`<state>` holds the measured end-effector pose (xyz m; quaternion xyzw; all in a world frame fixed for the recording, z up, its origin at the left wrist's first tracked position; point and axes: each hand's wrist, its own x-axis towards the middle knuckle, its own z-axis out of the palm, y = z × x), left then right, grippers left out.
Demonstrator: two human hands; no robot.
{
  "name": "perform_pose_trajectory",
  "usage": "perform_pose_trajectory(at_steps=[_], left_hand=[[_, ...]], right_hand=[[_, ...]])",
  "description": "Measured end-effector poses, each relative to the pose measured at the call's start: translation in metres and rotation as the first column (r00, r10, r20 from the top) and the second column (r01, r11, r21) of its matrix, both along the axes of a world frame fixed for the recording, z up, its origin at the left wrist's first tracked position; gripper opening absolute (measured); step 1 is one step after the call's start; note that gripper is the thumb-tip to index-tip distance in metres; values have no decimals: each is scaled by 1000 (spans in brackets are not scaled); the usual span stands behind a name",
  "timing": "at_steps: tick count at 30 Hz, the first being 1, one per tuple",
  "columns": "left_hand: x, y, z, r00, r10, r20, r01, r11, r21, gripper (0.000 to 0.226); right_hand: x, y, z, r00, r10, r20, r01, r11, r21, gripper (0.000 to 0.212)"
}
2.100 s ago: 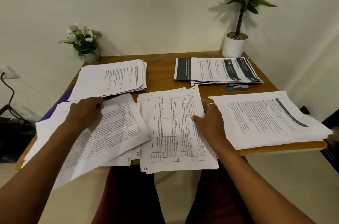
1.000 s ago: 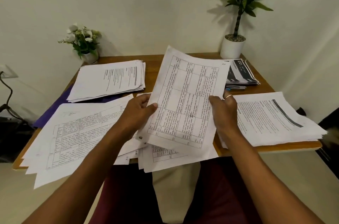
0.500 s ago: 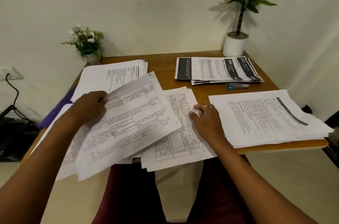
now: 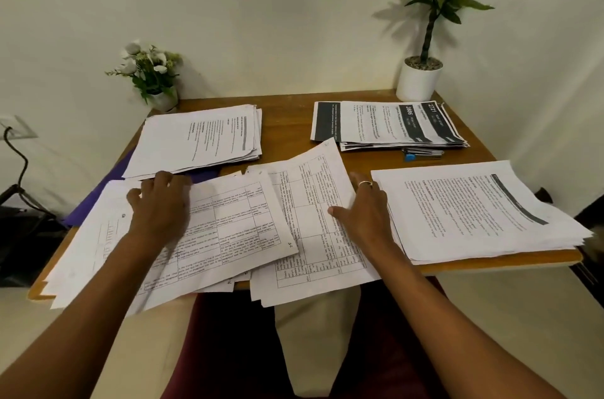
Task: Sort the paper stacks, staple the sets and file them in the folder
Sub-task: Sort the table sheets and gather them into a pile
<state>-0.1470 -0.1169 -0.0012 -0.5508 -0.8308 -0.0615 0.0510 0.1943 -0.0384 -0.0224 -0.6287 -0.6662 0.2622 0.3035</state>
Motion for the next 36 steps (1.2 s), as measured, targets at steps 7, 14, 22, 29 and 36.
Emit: perform_pose_trajectory(at_steps=[7, 14, 22, 29, 36], left_hand=[[35, -3, -2, 994, -77, 73, 58, 972, 229, 45], [89, 1, -1, 827, -239, 509, 68, 941, 333, 23], [113, 10, -3, 688, -145, 711, -22, 975, 220, 29], [117, 2, 1, 671, -145, 728, -14, 978, 208, 48], [104, 1, 21, -32, -131, 991, -128, 984, 126, 77]], right_hand=[[12, -5, 3, 1000, 7, 3, -7, 999, -43, 27], [38, 4, 27, 936, -153, -317, 139, 988, -66, 28], [60, 10, 45, 749, -277, -602, 302, 951, -61, 23], [59, 7, 54, 698, -198, -688, 269, 963, -4, 23], [24, -14, 33, 860, 27, -509, -116, 983, -144, 26]])
